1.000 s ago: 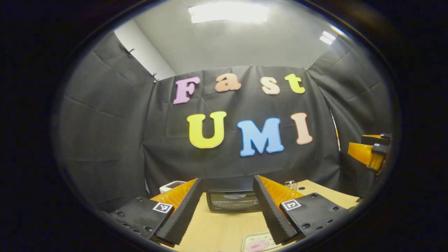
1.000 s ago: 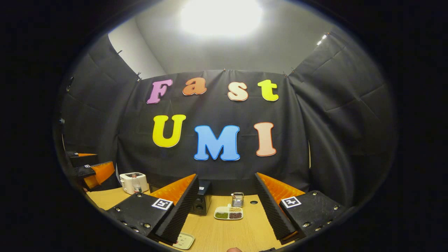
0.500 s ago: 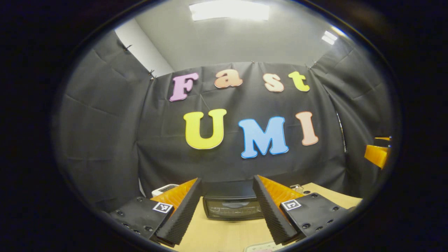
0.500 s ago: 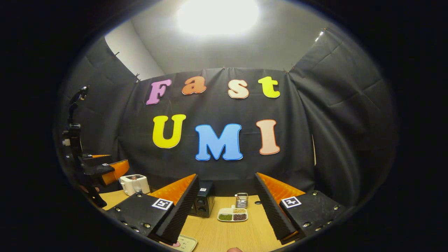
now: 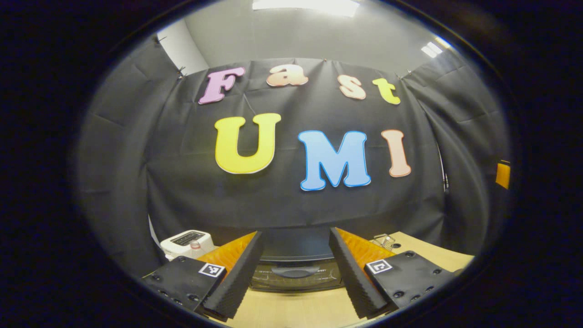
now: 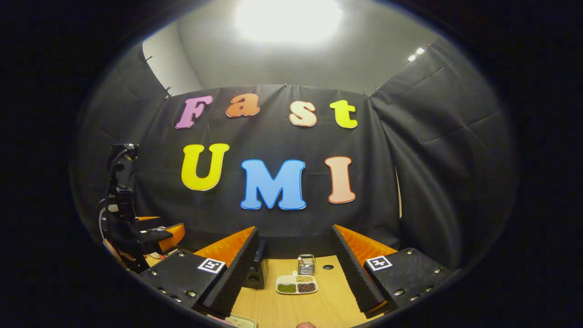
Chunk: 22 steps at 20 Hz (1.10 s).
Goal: Open the electric oven with the left hand, put the food in, and close the electric oven.
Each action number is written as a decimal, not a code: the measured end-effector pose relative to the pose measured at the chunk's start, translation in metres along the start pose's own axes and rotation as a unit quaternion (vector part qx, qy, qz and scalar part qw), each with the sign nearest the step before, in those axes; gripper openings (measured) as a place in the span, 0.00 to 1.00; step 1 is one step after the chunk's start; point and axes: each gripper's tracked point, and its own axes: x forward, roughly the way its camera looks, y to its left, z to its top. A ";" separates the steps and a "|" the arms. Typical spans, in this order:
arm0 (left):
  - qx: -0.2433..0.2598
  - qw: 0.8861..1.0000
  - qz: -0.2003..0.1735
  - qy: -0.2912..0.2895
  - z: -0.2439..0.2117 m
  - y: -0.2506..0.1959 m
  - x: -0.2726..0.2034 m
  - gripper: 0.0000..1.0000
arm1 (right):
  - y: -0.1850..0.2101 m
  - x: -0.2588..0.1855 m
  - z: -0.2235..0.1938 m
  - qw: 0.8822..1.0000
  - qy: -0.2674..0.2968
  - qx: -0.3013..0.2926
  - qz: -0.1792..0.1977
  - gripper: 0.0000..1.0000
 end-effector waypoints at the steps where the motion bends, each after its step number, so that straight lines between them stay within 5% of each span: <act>1: -0.001 1.000 -0.004 0.006 -0.009 0.000 0.010 0.97 | 0.002 0.003 -0.003 1.000 0.004 -0.003 -0.004 0.97; 14: 0.003 0.995 -0.040 0.093 -0.119 -0.002 0.117 1.00 | -0.002 0.014 -0.031 0.995 0.052 -0.039 -0.074 0.97; 22: -0.004 0.992 -0.016 0.127 -0.167 0.001 0.137 0.94 | -0.008 0.009 -0.029 0.992 0.055 -0.063 -0.092 0.97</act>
